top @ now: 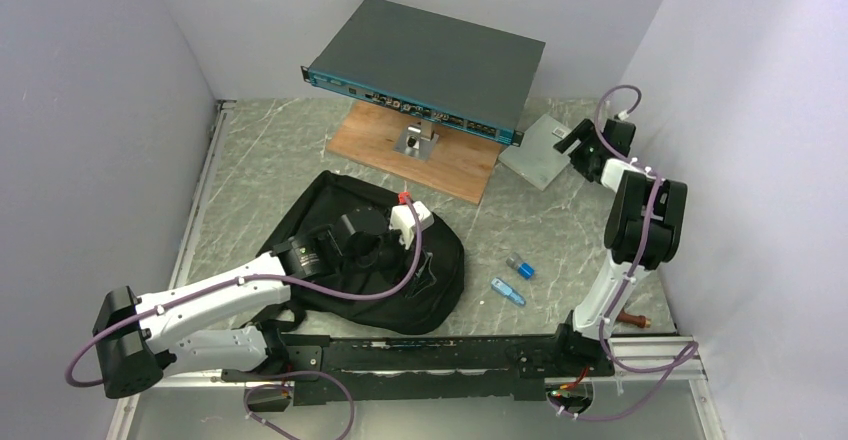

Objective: Pack the student bag
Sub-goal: Move the book to the center of the board.

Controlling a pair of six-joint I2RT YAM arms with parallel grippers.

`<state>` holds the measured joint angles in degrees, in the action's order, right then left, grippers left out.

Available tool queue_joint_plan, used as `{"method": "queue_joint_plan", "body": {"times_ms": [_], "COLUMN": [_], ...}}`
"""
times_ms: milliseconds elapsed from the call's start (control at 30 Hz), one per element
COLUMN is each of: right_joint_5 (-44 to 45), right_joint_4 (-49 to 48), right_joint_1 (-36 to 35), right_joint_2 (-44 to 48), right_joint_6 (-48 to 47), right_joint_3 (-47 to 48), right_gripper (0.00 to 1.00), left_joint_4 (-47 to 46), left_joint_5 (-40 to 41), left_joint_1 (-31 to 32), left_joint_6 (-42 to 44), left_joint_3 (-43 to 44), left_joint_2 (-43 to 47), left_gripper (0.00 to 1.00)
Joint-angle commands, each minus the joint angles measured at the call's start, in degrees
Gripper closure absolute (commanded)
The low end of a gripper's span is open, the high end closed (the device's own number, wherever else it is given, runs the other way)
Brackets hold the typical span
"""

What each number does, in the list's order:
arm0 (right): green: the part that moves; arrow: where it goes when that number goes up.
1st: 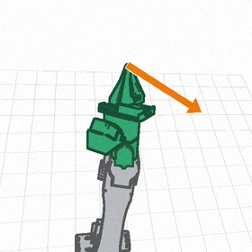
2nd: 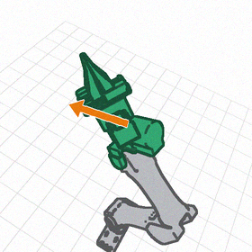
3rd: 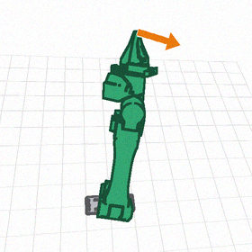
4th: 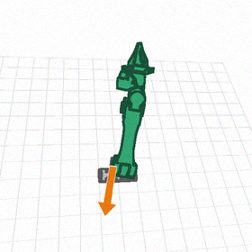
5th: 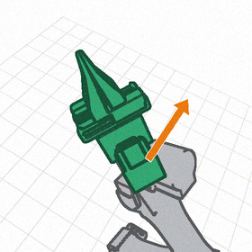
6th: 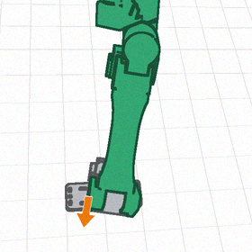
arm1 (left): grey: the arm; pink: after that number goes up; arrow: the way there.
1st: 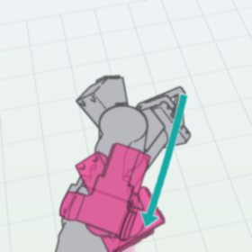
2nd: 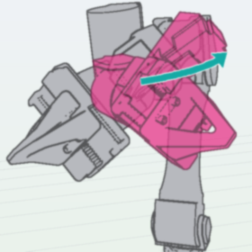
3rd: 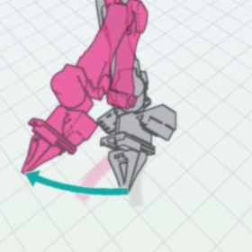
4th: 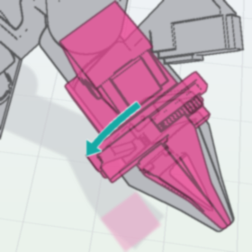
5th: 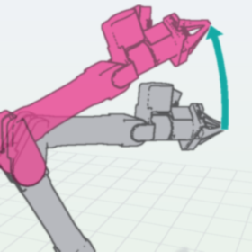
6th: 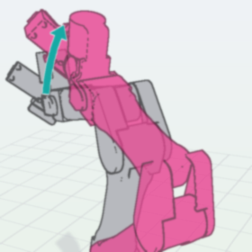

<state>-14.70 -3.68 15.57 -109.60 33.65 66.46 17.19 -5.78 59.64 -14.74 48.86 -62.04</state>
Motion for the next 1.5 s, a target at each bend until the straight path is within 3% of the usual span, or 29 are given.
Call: {"method": "queue_joint_plan", "body": {"times_ms": [0,167,433,533,633,933,1200,1300,1467], "right_joint_5": [10.0,12.6,5.0,0.8,-2.3,-9.5,-13.9,-14.7,-0.2], "right_joint_4": [-6.8,-7.9,-1.9,3.2,5.6,-4.9,-10.8,-9.1,-2.3], "right_joint_1": [0.0,0.0,0.1,0.0,0.0,-0.1,-3.0,-3.3,-3.0], "right_joint_2": [-3.5,-13.2,-32.9,-36.7,-32.4,-6.4,7.9,13.4,17.4], "right_joint_6": [-5.6,-8.4,-8.3,-8.0,-6.0,-0.8,6.8,4.8,-2.0], "right_joint_3": [8.5,19.8,46.1,51.8,45.2,4.5,-17.0,-19.9,-13.6], "right_gripper": [0.15,0.13,0.14,0.17,0.20,0.27,0.31,0.30,0.16], "left_joint_4": [-1.1,-0.7,-1.5,-1.1,-0.9,1.5,1.0,0.1,-3.7], "left_joint_5": [-0.2,-0.3,-0.9,-0.8,-0.6,0.1,2.0,0.6,-2.8], "left_joint_1": [-0.2,-0.2,-0.2,-0.2,-0.2,-0.2,-0.2,-0.2,-0.2], "left_joint_6": [-0.5,-0.3,-1.4,-1.7,-1.7,-0.8,1.0,0.3,-3.1], "left_joint_3": [1.3,2.7,3.3,3.6,3.8,4.9,6.2,6.7,4.6], "left_joint_2": [-0.1,-1.4,-1.7,-2.1,-2.3,-2.7,-2.7,-3.0,-2.4], "left_gripper": [0.11,0.10,0.08,0.08,0.08,0.08,0.09,0.09,0.09]}}
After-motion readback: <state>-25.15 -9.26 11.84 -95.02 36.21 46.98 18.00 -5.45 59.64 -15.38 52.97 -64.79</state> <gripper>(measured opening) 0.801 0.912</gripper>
